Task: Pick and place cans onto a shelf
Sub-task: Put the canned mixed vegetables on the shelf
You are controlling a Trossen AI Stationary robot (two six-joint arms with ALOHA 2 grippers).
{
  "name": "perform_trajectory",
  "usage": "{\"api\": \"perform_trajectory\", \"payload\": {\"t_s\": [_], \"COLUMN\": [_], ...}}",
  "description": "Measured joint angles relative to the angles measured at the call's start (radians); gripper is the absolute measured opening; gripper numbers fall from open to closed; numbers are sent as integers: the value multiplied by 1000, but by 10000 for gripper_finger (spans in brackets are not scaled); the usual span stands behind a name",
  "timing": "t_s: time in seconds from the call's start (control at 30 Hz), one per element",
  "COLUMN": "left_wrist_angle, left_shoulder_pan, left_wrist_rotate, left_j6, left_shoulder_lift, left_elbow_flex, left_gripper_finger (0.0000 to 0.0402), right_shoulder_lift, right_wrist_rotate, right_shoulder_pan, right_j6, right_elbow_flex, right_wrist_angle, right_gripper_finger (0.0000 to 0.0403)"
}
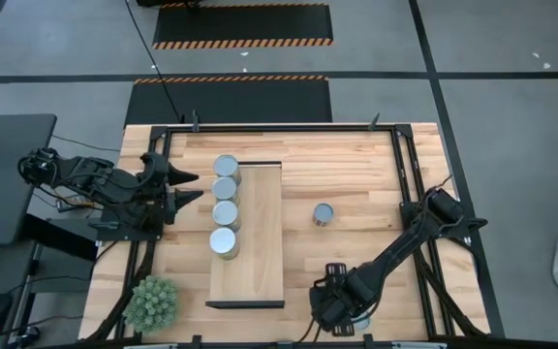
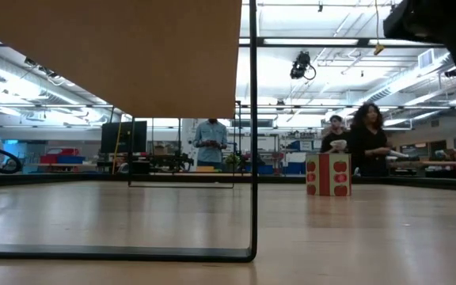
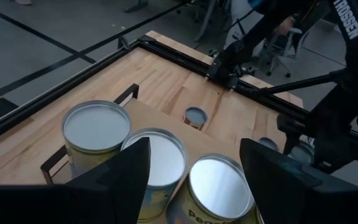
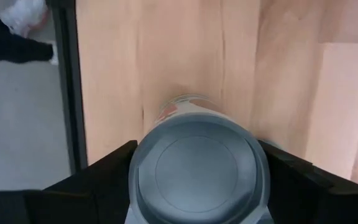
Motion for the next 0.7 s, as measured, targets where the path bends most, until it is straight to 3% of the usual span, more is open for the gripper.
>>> {"api": "perform_trajectory", "payload": {"t_s": [0.33,0.7], "left_wrist_angle": [0,0], "left_shoulder_pan": [0,0], "left_wrist_rotate": [0,-1], "left_j6": [0,-13], "left_shoulder_lift": [0,0], "left_elbow_flex": [0,0], "left_gripper_finger": [254,254], "right_shoulder_lift": [-150,-327], "right_wrist_rotate": [51,203], "right_shoulder_pan": [-125,-393], "right_j6": [176,115], "right_elbow_flex": [0,0], "right_wrist_angle": [-184,-196], "right_gripper_finger": [296,295]}}
